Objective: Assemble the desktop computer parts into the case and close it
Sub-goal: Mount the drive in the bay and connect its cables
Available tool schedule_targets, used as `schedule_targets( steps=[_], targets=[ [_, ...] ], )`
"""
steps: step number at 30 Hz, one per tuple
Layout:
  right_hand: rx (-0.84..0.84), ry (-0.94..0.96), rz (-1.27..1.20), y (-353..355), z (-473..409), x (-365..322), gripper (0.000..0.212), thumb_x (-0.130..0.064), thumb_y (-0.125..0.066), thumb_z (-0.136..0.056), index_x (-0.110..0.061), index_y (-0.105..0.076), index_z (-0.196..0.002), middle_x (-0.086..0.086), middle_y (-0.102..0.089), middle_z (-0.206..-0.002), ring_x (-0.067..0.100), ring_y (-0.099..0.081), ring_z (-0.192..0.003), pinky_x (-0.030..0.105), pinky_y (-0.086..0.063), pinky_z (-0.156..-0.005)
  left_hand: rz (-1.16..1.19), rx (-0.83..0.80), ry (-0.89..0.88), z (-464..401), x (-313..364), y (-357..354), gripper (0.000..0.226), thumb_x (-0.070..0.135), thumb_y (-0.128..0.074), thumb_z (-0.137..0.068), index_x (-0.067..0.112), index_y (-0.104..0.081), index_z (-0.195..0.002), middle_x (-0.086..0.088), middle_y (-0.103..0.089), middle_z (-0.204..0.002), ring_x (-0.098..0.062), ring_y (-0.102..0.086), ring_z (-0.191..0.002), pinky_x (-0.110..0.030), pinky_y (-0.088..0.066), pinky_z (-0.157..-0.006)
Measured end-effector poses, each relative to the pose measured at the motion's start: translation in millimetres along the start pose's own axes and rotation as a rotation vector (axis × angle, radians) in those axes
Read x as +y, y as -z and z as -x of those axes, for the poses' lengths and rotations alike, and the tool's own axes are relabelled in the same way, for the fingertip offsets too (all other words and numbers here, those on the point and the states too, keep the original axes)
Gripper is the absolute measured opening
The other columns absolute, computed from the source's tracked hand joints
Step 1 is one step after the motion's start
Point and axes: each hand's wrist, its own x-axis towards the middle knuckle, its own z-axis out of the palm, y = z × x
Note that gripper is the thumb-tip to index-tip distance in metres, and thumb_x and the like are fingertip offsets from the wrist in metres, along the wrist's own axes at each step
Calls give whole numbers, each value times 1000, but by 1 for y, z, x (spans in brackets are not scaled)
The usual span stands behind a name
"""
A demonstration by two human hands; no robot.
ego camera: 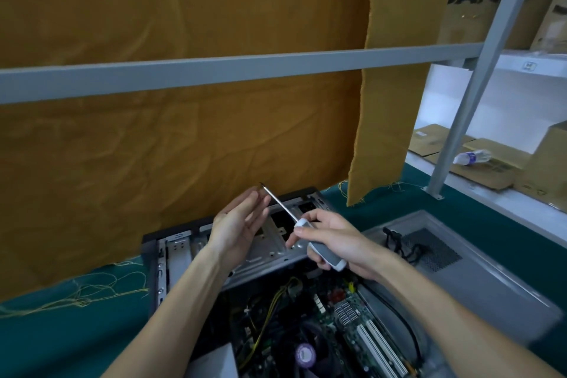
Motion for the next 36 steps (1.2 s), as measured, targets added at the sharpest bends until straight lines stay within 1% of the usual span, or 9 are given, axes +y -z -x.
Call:
schedule_targets(
  steps=[5,8,13,17,22,28,32,34,36],
  targets=[
    [12,48,109,1,0,1,37,-27,-72,-96,-8,-49,-118,11,-77,-107,15,-56,-55,28,-42,-43,200,-83,135,2,2,-6,29,16,-72,-84,11,-69,-112,-6,-76,-115,-19,-73,-106,-29,-62,-76],
    [65,55,80,1,-1,1,35,-25,-75,-94,-7,-54,-114,12,-77,-103,17,-58,-56,28,-41,-43,270,-100,154,0,4,-7,19,16,-72,-87,13,-73,-105,-4,-76,-111,-19,-73,-107,-33,-63,-79],
    [104,63,79,5,0,-1,34,-23,-79,-90,-7,-60,-112,12,-73,-89,19,-59,-60,27,-41,-40,229,-125,142,-1,5,-6,10,18,-73,-85,16,-82,-91,-1,-76,-101,-16,-75,-99,-34,-63,-82],
    [123,80,102,10,1,1,34,-24,-82,-88,-9,-62,-112,12,-71,-85,26,-59,-66,27,-43,-41,206,-130,124,-2,3,-5,24,17,-75,-83,13,-75,-106,-4,-76,-104,-18,-74,-103,-33,-62,-83],
    [194,164,254,16,1,3,23,-24,-81,-89,-19,-70,-108,2,-75,-89,19,-68,-65,28,-50,-45,161,-105,129,-4,4,-3,32,13,-76,-81,5,-71,-112,-9,-76,-107,-22,-73,-107,-31,-62,-82],
    [215,84,250,29,0,-6,17,-37,-77,-90,-29,-81,-104,5,-75,-83,14,-61,-58,25,-45,-41,81,-66,130,-6,0,-2,21,8,-70,-92,-1,-69,-111,-16,-75,-109,-26,-72,-110,-32,-62,-86],
    [138,-45,-61,37,-4,-22,19,-6,-79,-85,-11,-78,-103,16,-75,-95,23,-67,-67,27,-53,-48,80,-13,132,-9,5,6,23,8,-70,-92,-2,-68,-113,-14,-76,-103,-23,-75,-100,-35,-62,-86],
    [216,-52,-270,44,-5,-33,25,6,-77,-81,0,-71,-105,25,-71,-101,26,-69,-69,30,-59,-58,67,-24,129,-9,11,11,31,7,-74,-86,-4,-67,-114,-13,-77,-99,-23,-76,-95,-34,-63,-81],
    [317,-18,-308,49,-7,-45,31,5,-81,-78,1,-68,-106,26,-72,-101,27,-71,-72,30,-60,-62,-28,-70,111,-8,16,15,37,8,-77,-79,-5,-68,-112,-16,-77,-98,-24,-75,-98,-32,-63,-78]
  ],
)
